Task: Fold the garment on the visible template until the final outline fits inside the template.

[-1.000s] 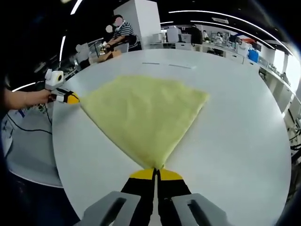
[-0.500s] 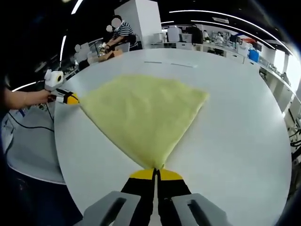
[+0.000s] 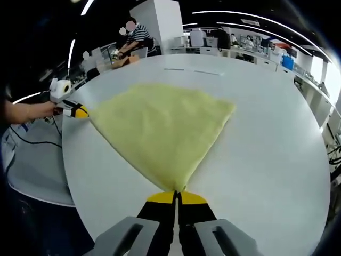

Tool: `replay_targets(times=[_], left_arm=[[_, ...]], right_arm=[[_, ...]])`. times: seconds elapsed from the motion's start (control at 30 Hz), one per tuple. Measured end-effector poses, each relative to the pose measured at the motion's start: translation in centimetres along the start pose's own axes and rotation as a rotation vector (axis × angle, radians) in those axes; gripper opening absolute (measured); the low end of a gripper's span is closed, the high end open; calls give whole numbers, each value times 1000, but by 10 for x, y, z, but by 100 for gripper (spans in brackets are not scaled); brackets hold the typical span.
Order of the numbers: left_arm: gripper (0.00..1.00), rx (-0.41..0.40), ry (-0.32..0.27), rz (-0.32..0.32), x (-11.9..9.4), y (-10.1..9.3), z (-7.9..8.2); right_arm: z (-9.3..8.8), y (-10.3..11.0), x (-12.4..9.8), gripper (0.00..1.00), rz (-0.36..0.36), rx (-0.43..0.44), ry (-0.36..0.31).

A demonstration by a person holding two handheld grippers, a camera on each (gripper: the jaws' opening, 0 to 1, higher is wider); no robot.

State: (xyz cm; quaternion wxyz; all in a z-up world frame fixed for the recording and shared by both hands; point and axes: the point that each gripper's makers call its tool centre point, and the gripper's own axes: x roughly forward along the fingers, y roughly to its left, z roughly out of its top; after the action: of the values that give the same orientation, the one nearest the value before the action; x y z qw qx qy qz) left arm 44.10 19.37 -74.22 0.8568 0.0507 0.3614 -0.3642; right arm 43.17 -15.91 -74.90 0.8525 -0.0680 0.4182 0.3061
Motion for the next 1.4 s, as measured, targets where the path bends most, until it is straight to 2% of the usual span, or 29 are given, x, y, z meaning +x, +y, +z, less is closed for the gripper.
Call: replay_targets(times=[0.23,0.37,0.53,0.63,0.73,0.97,1.17,1.23,1.4], left_arm=[[0,-37,-8,3,1,1,-2],[0,-51,-17,16,2,3,-2],[8,-62,-21,33,2,5,-3],[19,-73,-32,46,1,6,-2],[33,-82,-57,72,-1,11,1],[60,-94,-136,115,-11,17,21],[72,-122,-191,131,-25,18,34],[76,-110,-212,139,-30,17,39],[82,-88,-222,144,-40,13,43]], right_arm=[[1,-1,1,0,-12,-14,-9],[1,1,2,0,-29,-71,-6],[3,-1,1,0,-37,-49,-16],[8,-2,0,11,-46,-28,-47],[11,-1,0,30,-49,-15,-65],[25,5,-3,60,-56,-5,-123],[43,14,-14,73,-51,-29,-186],[50,16,-19,76,-53,-32,-212],[60,22,-28,80,-50,-50,-255]])
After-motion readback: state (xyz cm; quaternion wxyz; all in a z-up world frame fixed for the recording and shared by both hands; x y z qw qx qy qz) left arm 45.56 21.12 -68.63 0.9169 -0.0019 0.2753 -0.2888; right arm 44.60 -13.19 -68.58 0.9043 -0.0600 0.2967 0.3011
